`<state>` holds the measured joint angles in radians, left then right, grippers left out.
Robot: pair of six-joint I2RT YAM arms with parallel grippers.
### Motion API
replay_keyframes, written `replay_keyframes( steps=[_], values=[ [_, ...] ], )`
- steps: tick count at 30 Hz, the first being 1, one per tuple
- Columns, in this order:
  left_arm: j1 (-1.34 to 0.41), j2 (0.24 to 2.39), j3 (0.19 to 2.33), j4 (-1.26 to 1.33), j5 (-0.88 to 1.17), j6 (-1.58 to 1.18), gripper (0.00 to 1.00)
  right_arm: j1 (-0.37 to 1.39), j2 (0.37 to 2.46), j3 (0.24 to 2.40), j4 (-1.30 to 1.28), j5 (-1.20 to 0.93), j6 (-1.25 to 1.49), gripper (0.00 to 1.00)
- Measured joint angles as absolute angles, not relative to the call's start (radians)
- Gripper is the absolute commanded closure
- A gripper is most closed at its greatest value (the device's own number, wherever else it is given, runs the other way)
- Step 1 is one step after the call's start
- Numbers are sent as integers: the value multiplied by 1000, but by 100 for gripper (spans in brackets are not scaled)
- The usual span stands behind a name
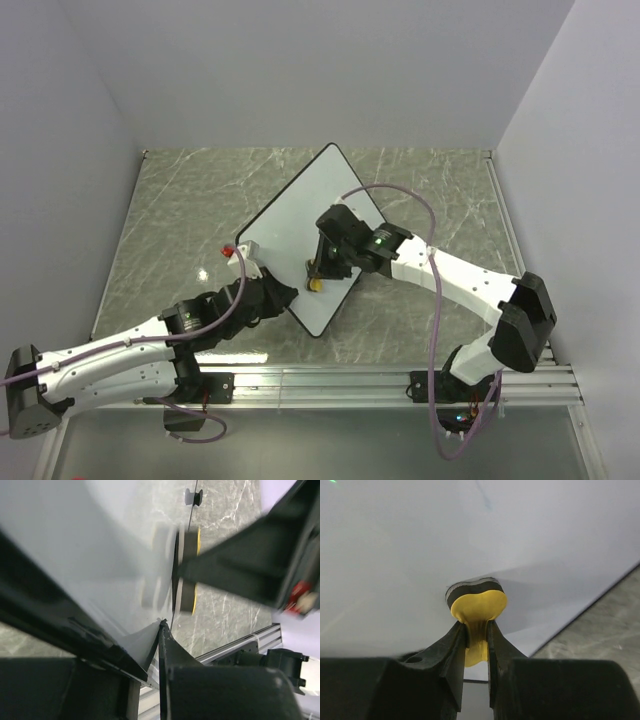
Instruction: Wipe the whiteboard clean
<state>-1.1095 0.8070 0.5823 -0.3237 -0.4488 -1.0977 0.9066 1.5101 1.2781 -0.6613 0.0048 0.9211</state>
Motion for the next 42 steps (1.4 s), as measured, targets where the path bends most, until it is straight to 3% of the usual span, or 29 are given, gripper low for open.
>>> replay_keyframes(
  steps=[8, 17, 33, 37, 42],
  values=[
    [-1048, 849, 634, -336, -388, -997, 100, 912, 1462, 1144, -677, -1, 927, 100],
    [-1043, 860, 640, -325, -381, -962, 100, 900, 1477, 1162, -705, 6, 912, 100],
    [-1042, 828, 640, -342, -361, -987, 100, 722, 1738, 1699, -752, 36, 782, 100],
    [-1042, 831, 640, -342, -363, -987, 100, 682, 1724, 1655, -743, 35, 779, 100],
    [-1042, 844, 657, -342, -364, -970, 100, 465, 1637, 1404, -733, 70, 767, 100]
  ],
)
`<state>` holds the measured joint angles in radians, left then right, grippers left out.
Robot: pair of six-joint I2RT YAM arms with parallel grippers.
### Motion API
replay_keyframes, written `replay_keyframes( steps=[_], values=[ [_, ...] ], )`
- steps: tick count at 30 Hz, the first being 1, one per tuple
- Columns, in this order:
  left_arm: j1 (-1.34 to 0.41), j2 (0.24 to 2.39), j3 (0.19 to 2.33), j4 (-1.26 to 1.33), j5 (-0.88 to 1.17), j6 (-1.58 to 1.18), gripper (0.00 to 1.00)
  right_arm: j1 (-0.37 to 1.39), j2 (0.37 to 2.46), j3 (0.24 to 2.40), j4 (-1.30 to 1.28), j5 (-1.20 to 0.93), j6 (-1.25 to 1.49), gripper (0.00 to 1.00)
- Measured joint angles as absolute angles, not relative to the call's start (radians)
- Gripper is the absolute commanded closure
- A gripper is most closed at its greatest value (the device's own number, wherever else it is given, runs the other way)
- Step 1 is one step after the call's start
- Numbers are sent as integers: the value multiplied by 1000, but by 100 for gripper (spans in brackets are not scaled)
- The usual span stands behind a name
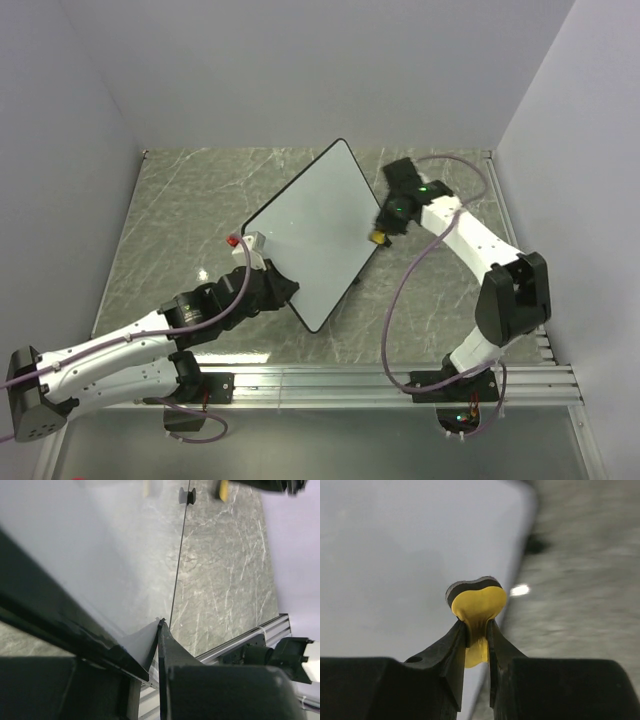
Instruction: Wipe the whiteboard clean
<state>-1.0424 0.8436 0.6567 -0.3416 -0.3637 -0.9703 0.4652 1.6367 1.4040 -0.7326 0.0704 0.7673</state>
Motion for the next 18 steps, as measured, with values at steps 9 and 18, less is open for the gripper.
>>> replay_keyframes(
  steps=[9, 18],
  values=[
    [-1048, 900, 695, -336, -392, -918, 100, 253, 1495, 1174, -786, 161, 763, 71],
    [-1015, 970, 728, -287, -393, -799, 100, 258, 1495, 1041, -777, 120, 741, 0]
  ],
)
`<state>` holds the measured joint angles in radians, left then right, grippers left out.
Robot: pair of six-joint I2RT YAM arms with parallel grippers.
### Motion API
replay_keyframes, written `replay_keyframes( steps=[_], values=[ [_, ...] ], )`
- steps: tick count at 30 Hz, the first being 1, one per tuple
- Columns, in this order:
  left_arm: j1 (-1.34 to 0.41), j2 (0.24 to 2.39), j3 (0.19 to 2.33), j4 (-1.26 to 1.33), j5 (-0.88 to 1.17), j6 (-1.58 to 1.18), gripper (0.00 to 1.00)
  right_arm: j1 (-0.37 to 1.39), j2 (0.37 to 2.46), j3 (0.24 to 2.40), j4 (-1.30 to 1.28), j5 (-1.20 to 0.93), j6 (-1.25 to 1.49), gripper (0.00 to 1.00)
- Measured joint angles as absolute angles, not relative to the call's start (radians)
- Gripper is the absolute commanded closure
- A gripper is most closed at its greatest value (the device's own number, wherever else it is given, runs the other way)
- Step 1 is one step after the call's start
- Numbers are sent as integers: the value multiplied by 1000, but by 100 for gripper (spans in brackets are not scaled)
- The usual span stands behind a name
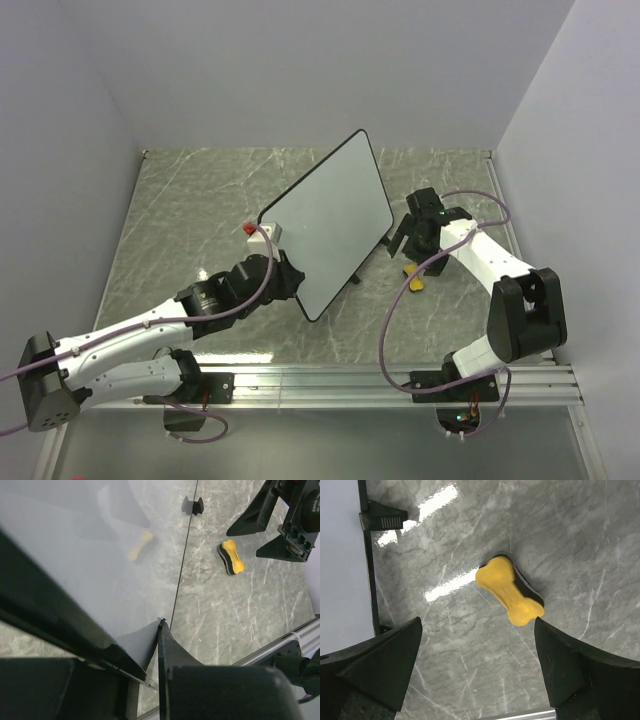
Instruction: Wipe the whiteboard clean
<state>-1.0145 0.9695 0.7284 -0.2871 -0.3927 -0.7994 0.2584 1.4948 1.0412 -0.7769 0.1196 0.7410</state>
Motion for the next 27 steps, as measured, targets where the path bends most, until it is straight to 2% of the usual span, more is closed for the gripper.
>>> replay_keyframes(
  steps=[18, 27],
  values=[
    [-978, 1106, 661, -27, -390, -744, 100, 258, 1495, 1043, -788, 107, 686, 0],
    [-933, 1124, 745, -126, -385, -706, 100, 258, 1495, 1043, -789, 84, 682, 0]
  ],
)
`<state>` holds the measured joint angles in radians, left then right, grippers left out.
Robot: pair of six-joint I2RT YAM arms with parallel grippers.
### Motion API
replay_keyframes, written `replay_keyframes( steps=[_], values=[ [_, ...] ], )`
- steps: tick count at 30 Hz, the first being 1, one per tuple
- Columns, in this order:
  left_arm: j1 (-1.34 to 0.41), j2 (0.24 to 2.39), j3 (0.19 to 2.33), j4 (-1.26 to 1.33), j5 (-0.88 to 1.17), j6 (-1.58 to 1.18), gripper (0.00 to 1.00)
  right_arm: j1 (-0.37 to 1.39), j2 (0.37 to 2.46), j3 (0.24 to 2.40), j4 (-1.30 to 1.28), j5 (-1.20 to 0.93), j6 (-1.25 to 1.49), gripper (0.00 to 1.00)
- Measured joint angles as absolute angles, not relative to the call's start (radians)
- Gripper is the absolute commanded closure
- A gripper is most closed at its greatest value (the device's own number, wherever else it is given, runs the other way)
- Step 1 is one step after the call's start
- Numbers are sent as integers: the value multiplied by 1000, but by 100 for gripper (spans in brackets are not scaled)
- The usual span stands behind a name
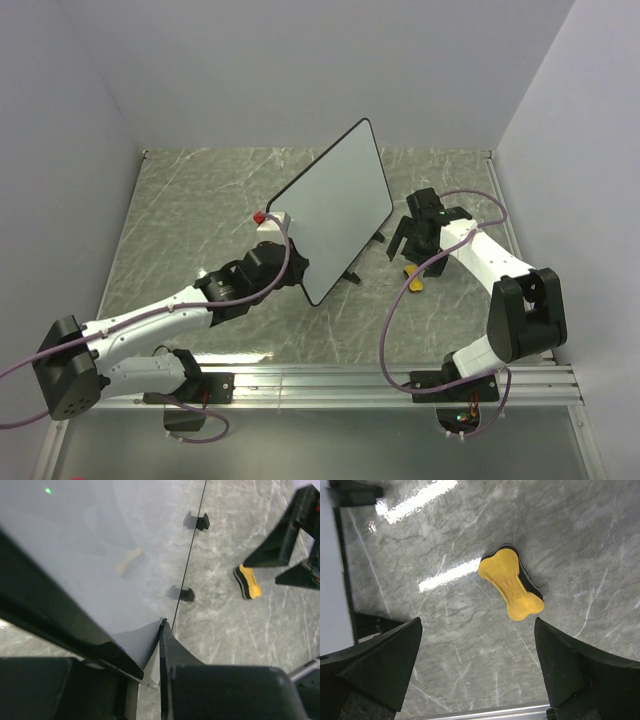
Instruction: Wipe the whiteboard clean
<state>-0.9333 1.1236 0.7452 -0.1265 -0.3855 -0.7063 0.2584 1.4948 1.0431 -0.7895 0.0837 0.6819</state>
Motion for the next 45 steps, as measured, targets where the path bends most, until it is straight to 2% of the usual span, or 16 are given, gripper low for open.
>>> replay_keyframes(
  steps=[16, 26, 33, 41, 44, 45],
  values=[
    [-893, 1153, 652, 25, -374, -788, 100, 258, 1528, 1049, -790, 65, 677, 0],
    [-1007, 1258, 650, 94, -550, -980, 100, 258, 1528, 1048, -789, 66, 664, 0],
    [-1028, 1274, 646, 62, -592, -1148, 84, 253, 1523, 1026, -784, 66, 659, 0],
    [-1091, 1221, 652, -60, -649, -1263, 78, 249, 1516, 1013, -774, 61, 660, 0],
    [-1123, 1193, 652, -157, -684, -1304, 63, 247, 1516, 1011, -766, 58, 660, 0],
    [-1130, 1193, 650, -200, -698, -1313, 61, 247, 1516, 1009, -762, 57, 660, 0]
  ],
)
